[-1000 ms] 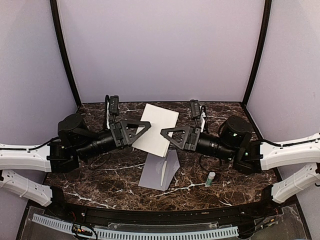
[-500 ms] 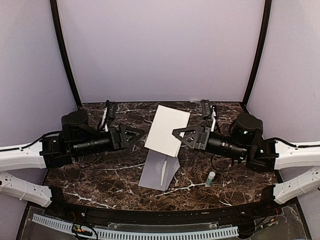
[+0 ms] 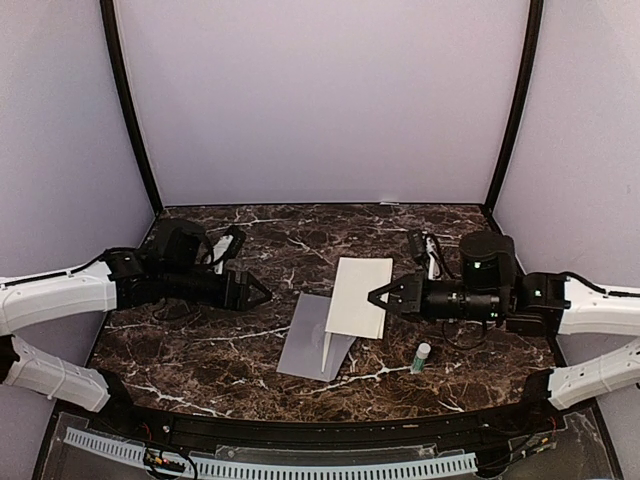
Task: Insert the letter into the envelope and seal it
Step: Place the letter in the envelope.
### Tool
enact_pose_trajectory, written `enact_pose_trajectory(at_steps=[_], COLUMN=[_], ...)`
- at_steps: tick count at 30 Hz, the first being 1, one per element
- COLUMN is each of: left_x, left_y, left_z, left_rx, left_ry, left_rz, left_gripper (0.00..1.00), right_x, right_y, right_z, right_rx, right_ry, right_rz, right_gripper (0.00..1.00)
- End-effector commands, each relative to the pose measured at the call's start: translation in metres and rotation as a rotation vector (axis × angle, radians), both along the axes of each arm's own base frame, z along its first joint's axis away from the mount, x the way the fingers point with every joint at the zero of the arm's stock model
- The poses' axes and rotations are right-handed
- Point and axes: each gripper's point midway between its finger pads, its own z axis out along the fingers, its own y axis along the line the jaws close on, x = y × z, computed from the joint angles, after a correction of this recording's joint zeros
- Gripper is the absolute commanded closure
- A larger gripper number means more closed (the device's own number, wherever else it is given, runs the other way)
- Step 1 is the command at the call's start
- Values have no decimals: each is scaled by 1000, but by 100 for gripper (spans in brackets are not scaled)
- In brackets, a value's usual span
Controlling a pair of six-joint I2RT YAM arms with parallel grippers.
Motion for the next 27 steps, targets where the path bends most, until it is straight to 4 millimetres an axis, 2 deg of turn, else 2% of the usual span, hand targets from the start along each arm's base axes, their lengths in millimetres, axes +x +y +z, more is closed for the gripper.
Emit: enact_pose_trajectory(at_steps=[1, 11, 14, 17, 22, 27], left_x=[2, 35, 49, 60, 60, 61], left_y=[-7, -28, -34, -43, -53, -47], left_z=[-6, -36, -39, -52, -78, -100], left_rx=[36, 84, 78, 98, 99, 209], left_ry=[-12, -23, -54, -31, 41, 59], left_rz=[-106, -106, -84, -84, -103, -106], left_gripper=[25, 33, 33, 34, 39, 39], right_x=[-1, 27, 36, 44, 47, 49], right_y=[2, 3, 2, 1, 3, 1], right_z=[-38, -89, -104, -121, -149, -172], right_rx=[-83, -163, -192, -237, -271, -317], right_ry=[115, 238, 271, 302, 354, 388], right_rz=[14, 17, 16, 7, 8, 5], right_gripper=[100, 100, 100, 100, 100, 100])
